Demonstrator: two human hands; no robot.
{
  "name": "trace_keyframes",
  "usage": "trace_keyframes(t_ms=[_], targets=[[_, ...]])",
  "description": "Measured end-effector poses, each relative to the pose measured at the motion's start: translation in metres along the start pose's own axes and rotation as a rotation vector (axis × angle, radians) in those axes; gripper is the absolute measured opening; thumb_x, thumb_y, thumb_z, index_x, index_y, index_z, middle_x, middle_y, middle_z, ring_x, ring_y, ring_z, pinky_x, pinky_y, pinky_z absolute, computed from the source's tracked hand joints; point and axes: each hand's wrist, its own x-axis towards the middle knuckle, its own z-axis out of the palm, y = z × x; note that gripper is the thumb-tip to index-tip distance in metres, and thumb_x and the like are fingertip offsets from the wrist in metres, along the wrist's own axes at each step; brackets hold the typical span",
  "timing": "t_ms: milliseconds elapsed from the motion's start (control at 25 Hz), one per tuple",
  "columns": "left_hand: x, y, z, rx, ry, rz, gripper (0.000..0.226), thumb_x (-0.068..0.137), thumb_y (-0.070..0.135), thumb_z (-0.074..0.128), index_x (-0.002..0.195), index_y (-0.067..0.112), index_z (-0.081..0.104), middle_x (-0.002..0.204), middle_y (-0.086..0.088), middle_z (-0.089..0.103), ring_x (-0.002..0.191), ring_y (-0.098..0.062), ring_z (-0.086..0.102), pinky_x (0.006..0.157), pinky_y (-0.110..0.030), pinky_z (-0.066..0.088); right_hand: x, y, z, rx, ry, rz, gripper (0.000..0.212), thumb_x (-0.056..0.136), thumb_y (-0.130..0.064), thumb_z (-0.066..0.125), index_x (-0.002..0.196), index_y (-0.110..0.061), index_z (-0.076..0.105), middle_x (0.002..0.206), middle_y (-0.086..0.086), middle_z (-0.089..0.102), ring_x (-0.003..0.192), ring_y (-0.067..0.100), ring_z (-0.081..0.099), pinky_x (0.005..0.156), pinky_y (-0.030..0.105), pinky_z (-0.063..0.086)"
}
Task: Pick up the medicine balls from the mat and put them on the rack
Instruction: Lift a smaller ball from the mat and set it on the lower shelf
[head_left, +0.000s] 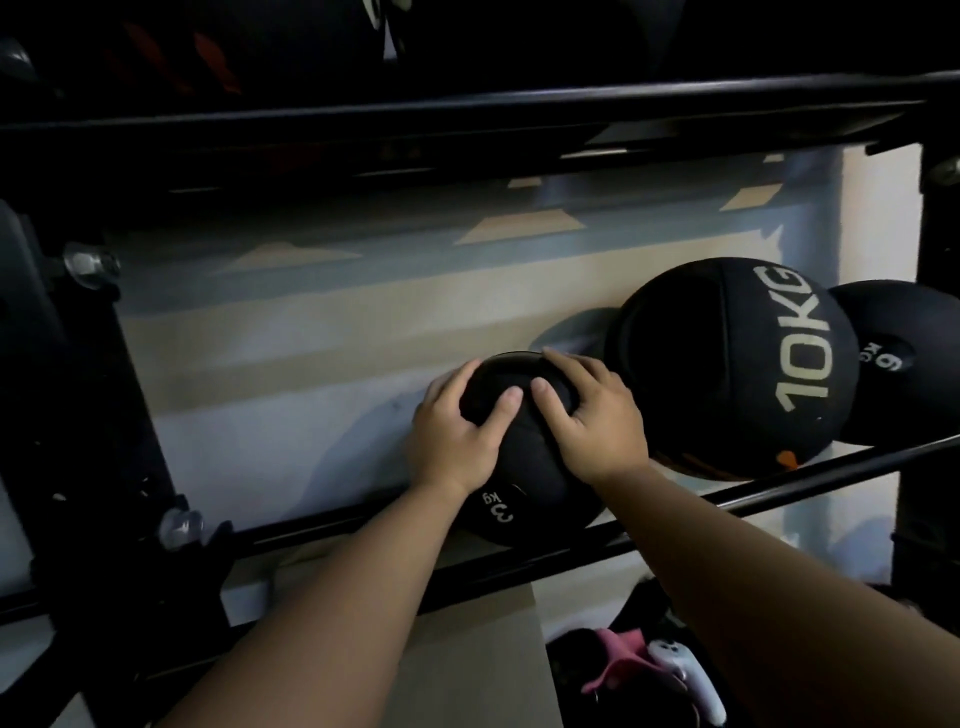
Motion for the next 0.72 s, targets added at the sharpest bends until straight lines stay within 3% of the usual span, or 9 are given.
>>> trace_keyframes(t_ms=[80,240,360,480,560,720], targets=[[-0.011,0.007,0.002,0.023,0.015,0.036,0.084,0.078,0.076,0.057,0.145,0.027,0.066,0.146,-0.001,0.063,0.137,-0.024,0.058,0.115,-0.041,0.047,-0.011,0.005,-0.008,0.047,-0.009,0.017,0.067,0.092,-0.067,0.042,0.146,-0.032,0.061,0.145,0.004,0.062,0.132,0.029,0.054,0.107,0.047,0.044],[-0.034,0.018,-0.004,0.055,-0.014,0.065,0.084,0.083,0.074,0.055,0.151,0.025,0.060,0.157,-0.003,0.057,0.146,-0.025,0.051,0.122,-0.041,0.040,-0.034,0.001,-0.025,0.018,-0.069,0.064,0.070,0.094,-0.071,0.039,0.156,-0.039,0.048,0.161,0.002,0.048,0.147,0.025,0.040,0.114,0.047,0.040],[-0.042,0.024,-0.018,0.178,-0.137,0.065,0.083,0.092,0.073,0.053,0.163,0.030,0.043,0.173,-0.001,0.039,0.158,-0.025,0.036,0.125,-0.039,0.032,-0.053,-0.013,-0.038,-0.090,-0.161,0.123,0.067,0.104,-0.065,0.038,0.165,-0.039,0.027,0.173,0.004,0.028,0.155,0.031,0.028,0.120,0.049,0.033],[-0.046,0.027,-0.039,0.297,-0.286,0.009,0.085,0.097,0.070,0.054,0.170,0.036,0.024,0.180,0.003,0.022,0.161,-0.026,0.031,0.124,-0.044,0.034,-0.077,-0.022,-0.058,-0.264,-0.332,0.180,0.074,0.105,-0.063,0.037,0.168,-0.040,0.004,0.177,0.007,0.012,0.154,0.037,0.029,0.118,0.050,0.035],[-0.061,0.024,-0.062,0.367,-0.369,0.016,0.088,0.095,0.067,0.061,0.169,0.037,0.024,0.179,0.003,0.024,0.158,-0.028,0.037,0.120,-0.044,0.040,-0.099,-0.031,-0.075,-0.385,-0.397,0.171,0.080,0.103,-0.064,0.043,0.168,-0.037,0.005,0.174,0.009,0.022,0.150,0.036,0.037,0.112,0.048,0.042],[-0.121,0.027,-0.105,0.374,-0.417,0.098,0.085,0.082,0.080,0.055,0.155,0.036,0.048,0.156,0.004,0.054,0.137,-0.028,0.059,0.102,-0.045,0.055,-0.142,-0.068,-0.106,-0.462,-0.311,0.147,0.070,0.103,-0.059,0.052,0.163,-0.028,0.033,0.154,0.010,0.052,0.136,0.034,0.053,0.098,0.044,0.049]])
